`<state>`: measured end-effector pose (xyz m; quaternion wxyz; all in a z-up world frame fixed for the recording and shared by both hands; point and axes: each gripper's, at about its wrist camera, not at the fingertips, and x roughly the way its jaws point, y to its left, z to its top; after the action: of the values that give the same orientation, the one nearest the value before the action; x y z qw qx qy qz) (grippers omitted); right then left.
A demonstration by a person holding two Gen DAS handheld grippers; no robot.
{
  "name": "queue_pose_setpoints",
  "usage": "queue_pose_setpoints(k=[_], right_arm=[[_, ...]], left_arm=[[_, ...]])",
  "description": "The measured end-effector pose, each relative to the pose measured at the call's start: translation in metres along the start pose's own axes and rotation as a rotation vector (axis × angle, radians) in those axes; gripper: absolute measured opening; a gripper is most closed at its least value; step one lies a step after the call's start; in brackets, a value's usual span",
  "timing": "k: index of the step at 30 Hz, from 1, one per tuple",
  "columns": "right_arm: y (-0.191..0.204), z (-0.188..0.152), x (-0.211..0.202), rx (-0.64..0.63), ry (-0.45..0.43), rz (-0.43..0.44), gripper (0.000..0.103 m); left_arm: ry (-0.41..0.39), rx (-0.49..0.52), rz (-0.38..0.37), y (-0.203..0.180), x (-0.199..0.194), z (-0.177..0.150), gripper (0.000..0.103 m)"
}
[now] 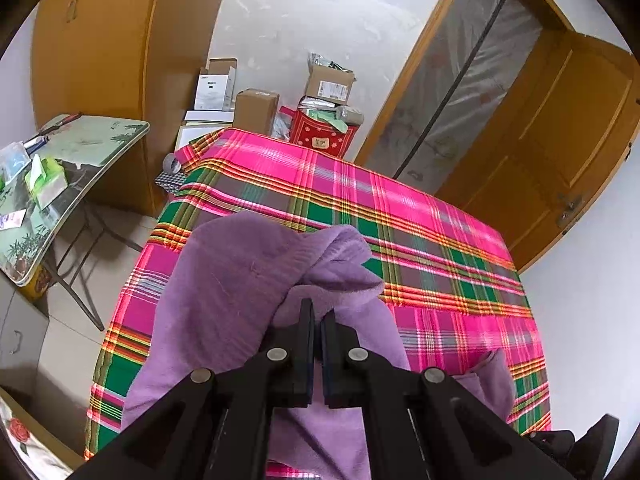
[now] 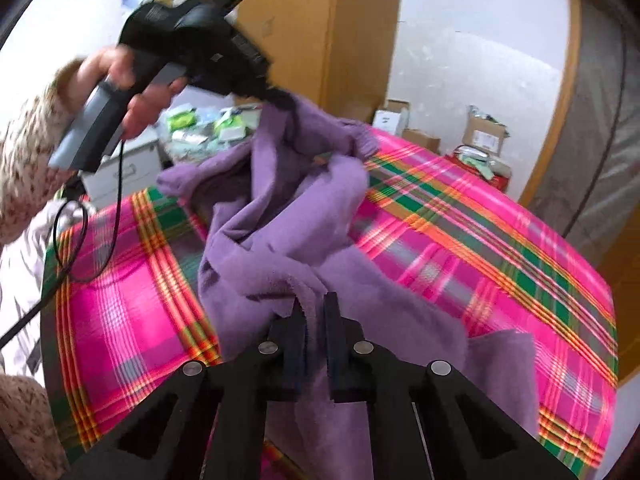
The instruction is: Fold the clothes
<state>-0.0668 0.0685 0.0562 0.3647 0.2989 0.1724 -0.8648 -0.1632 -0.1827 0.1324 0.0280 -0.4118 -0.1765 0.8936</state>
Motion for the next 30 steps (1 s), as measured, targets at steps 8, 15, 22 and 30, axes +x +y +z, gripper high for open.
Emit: queue_pose_setpoints(k=[8, 15, 22, 30], right_arm=[[-0.053, 0.013, -0.036, 0.161, -0.102, -0.084, 0.006], [-0.097, 0.025, -0.057, 0.26, -0.164, -0.193, 0.006], [-0.133, 0.039, -0.037, 0.314, -0.123, -0.261, 0.006], [-0.169, 0.045, 0.005, 0.334, -0.043, -0.325, 0.005]], left_arm=[[-0.003, -0.001, -0.052, -0.011, -0.002, 0.002, 0.003], [-0.024, 0.013, -0.087, -0.034, 0.001, 0.015, 0.003], [-0.025, 0.014, -0.053, -0.044, 0.023, 0.031, 0.003], [0.012, 0.001, -0.001, -0.035, 0.059, 0.048, 0.003]])
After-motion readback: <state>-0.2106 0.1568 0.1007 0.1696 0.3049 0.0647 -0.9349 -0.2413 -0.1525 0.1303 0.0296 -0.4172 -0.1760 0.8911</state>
